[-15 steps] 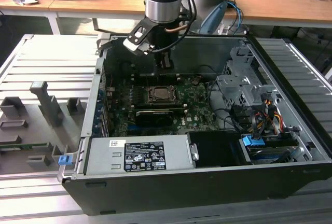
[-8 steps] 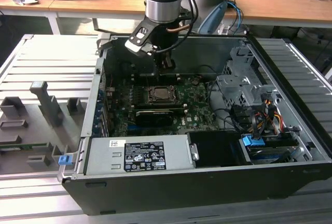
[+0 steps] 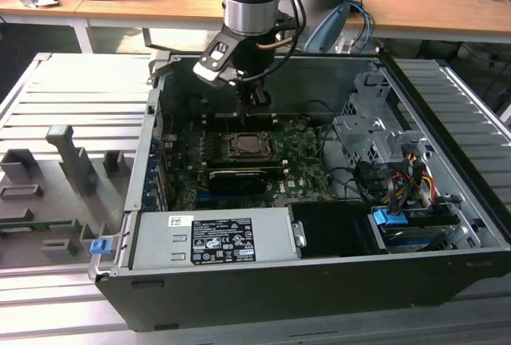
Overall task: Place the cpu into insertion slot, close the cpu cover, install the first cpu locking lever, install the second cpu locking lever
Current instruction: 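Install the first cpu locking lever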
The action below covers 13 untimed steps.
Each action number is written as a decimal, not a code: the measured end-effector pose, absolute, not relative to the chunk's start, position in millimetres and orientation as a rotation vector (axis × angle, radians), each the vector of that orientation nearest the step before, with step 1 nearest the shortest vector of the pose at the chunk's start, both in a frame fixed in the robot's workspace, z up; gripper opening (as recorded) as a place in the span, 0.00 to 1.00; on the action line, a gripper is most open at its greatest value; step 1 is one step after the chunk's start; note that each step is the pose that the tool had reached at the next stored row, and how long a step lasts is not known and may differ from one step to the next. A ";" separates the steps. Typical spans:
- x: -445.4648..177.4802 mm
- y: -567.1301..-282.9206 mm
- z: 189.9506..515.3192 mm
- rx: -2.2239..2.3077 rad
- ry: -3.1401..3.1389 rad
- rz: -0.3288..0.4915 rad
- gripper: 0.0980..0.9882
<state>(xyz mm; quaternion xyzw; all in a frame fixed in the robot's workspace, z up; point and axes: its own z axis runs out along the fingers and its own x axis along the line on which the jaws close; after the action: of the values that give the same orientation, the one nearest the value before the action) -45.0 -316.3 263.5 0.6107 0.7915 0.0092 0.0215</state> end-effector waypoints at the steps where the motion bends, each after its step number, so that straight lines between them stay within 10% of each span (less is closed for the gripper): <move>1: -45.0 -316.3 263.5 1.890 2.455 0.028 0.01; 13: -44.9 -316.3 263.5 1.840 2.493 0.030 0.01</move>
<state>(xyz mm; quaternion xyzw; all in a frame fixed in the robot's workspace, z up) -44.9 -316.3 263.5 0.5936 0.8044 0.0096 0.0213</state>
